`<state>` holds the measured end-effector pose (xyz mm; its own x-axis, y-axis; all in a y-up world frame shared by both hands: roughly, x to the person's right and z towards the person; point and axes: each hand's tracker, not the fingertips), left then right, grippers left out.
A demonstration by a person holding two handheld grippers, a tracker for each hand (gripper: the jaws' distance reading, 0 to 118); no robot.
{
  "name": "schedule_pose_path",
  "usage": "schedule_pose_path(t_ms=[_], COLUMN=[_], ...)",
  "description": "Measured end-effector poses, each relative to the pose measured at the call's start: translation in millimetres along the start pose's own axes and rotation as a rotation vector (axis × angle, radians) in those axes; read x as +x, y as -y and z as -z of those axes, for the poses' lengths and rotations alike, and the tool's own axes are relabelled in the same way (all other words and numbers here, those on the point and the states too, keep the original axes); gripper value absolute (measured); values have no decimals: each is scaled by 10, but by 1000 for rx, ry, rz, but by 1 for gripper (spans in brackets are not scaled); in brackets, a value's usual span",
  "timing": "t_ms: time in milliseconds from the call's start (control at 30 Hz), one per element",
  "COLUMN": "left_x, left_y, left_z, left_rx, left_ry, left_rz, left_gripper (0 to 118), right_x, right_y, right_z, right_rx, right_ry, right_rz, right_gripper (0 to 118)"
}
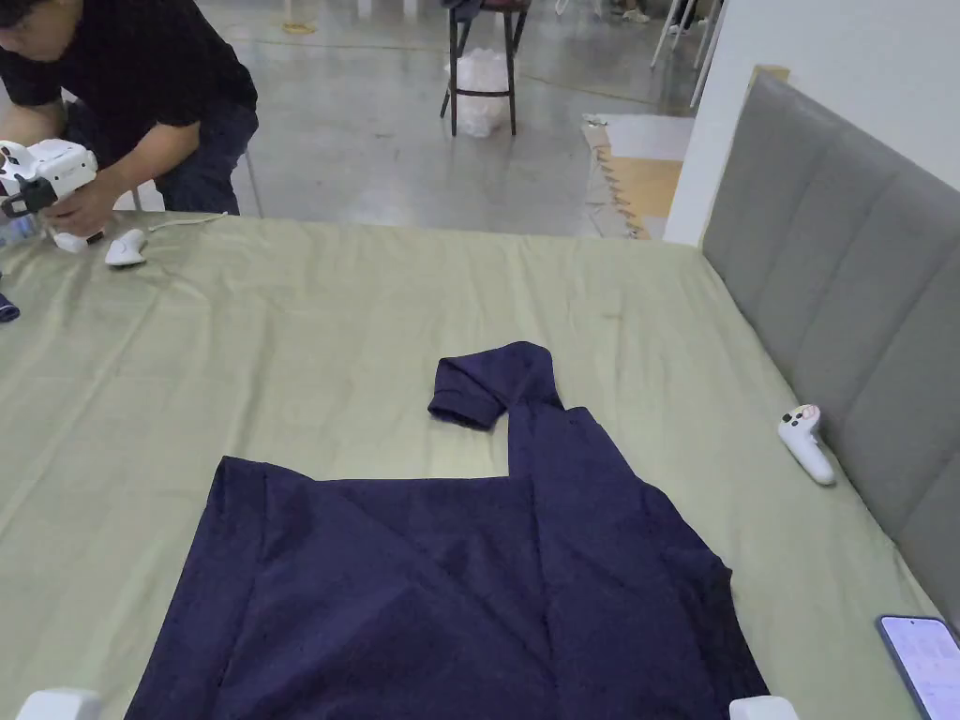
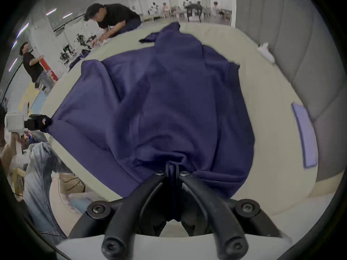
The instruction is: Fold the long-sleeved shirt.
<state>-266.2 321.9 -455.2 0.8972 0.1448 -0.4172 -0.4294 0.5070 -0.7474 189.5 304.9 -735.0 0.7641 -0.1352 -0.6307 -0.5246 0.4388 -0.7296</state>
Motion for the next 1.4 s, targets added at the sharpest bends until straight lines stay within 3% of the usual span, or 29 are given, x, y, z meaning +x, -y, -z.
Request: schedule_pose_path(t_ms=[233,267,300,333,367,400,500,600,633,667,700,733,767,800,867,900,933,967,1000,1033,1067,1100,1167,1233,1300,1400], left_x=[-44,-31,-19,-95,-98,-105,-61,51,91,132,167,185,227,244,256,260,244,213,196,178,160,151,131,91,90,56], left_y=[17,0,-11,-22,-50,-154,-464,-912,-1052,-1189,-1318,-1417,-1541,-1674,-1904,-2031,-2135,-2245,-2306,-2384,-2449,-2489,-2555,-2616,-2618,-2621], left_z=[21,19,-8,-43,-127,-274,-482,-430,-392,-334,-212,-72,24,104,303,382,443,506,610,669,730,809,949,1068,1194,1326], left_rx=[-2,-20,-39,-18,4,79,221,303,357,395,432,445,465,468,466,466,463,464,462,456,451,447,438,421,403,385], left_ry=[-10,-28,-62,-69,-75,-61,-115,-132,-91,-99,-120,-156,-221,-192,-168,-176,-177,-167,-156,-150,-144,-139,-134,-116,-100,-78], left_rz=[9,8,23,25,28,31,-45,-101,-122,-121,-108,-97,-55,-50,-45,-46,-42,-53,-70,-74,-76,-78,-72,-73,-80,-84], left_gripper=[14,36,66,94,111,107,109,108,99,69,33,6,7,7,6,6,6,6,6,6,6,6,6,6,6,6], right_x=[-21,-19,-67,-83,-99,-112,-128,-186,-232,-283,-342,-381,-405,-382,-414,-433,-425,-373,-360,-369,-402,-526,-646,-375,-405,-532], right_y=[-23,-13,-34,-35,-47,-79,-357,-770,-889,-1040,-1212,-1338,-1498,-1684,-2046,-2263,-2491,-2801,-3084,-3370,-3618,-3929,-4487,-4910,-5300,-5656], right_z=[-8,-10,-34,-80,-149,-229,-348,-270,-235,-187,-116,-33,67,166,350,451,543,677,801,939,942,966,1166,1611,1910,2227], right_rx=[-20,-23,-28,-23,-3,47,243,412,460,501,530,542,535,512,517,522,515,483,451,426,405,439,392,325,237,113], right_ry=[4,13,14,29,41,47,49,112,114,108,128,182,158,79,86,88,68,11,-7,-9,65,11,20,29,17,43], right_rz=[-11,-18,-26,-24,-22,-28,25,18,-4,-22,-18,-12,-9,8,4,-11,-9,-4,4,7,-17,-22,-39,-24,-34,-113], right_gripper=[6,19,41,67,100,117,118,114,99,45,0,0,0,0,0,3,24,79,118,115,114,115,115,115,115,114])
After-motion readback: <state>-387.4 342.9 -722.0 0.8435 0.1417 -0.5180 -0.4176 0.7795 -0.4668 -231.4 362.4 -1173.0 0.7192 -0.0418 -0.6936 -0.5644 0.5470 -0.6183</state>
